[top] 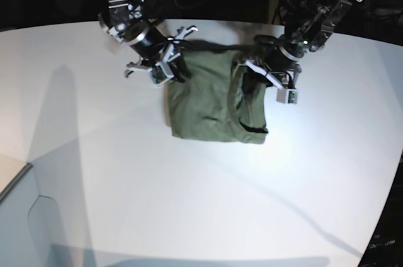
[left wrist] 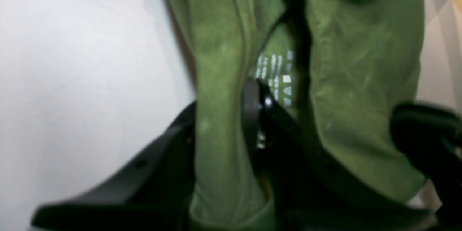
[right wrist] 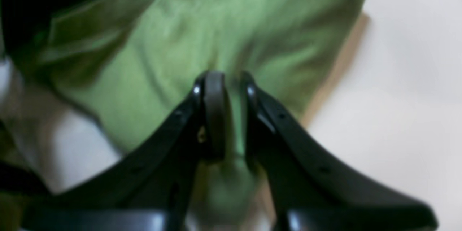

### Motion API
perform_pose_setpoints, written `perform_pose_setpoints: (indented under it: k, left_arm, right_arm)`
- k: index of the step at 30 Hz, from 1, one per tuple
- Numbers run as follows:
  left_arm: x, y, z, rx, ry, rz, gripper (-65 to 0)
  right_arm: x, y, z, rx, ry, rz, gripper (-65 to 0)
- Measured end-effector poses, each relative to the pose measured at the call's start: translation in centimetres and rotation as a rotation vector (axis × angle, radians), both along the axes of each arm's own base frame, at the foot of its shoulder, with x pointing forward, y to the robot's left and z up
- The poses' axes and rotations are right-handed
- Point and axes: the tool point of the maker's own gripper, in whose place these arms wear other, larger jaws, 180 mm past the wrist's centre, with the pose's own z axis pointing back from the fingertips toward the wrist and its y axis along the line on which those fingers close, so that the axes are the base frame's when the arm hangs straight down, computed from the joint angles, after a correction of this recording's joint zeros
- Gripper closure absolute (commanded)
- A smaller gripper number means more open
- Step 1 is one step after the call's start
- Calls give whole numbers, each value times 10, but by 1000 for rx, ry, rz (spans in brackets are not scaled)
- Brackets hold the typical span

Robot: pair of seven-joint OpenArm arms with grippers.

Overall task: Layout the t-shirt on the table in an organized manner, then fold the t-shirt properly
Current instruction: 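Push the folded shirt with the left gripper toward the right gripper, squaring it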

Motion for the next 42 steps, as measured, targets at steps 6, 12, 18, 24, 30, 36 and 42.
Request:
perform_pose_setpoints:
  k: [6, 12, 18, 24, 30, 36, 42]
  left_arm:
    - [8, -5, 5, -18, -4, -60, -2]
    - [24, -19, 14, 7, 3, -231, -2]
    - [39, -45, 18, 260, 9, -673, -2]
    - [56, -83, 16, 500, -53, -1061, -2]
    - [82, -122, 14, 756, -99, -1235, -2]
    - [87, -156, 17, 871, -211, -1346, -2]
    - [77, -180, 18, 873, -265, -1408, -4]
  right_arm:
    - [8, -32, 34, -90, -102, -26, -69]
    - [21, -73, 50, -133, -153, -130, -69]
    - [21, -93, 48, -158, -143, -178, -69]
    - [21, -84, 48, -131, -139, -193, -69]
    - [20, -86, 47, -133, -136, -196, -69]
    - [15, -119, 44, -163, -119, -290, -69]
    - [12, -134, 43, -173, -111, -338, -69]
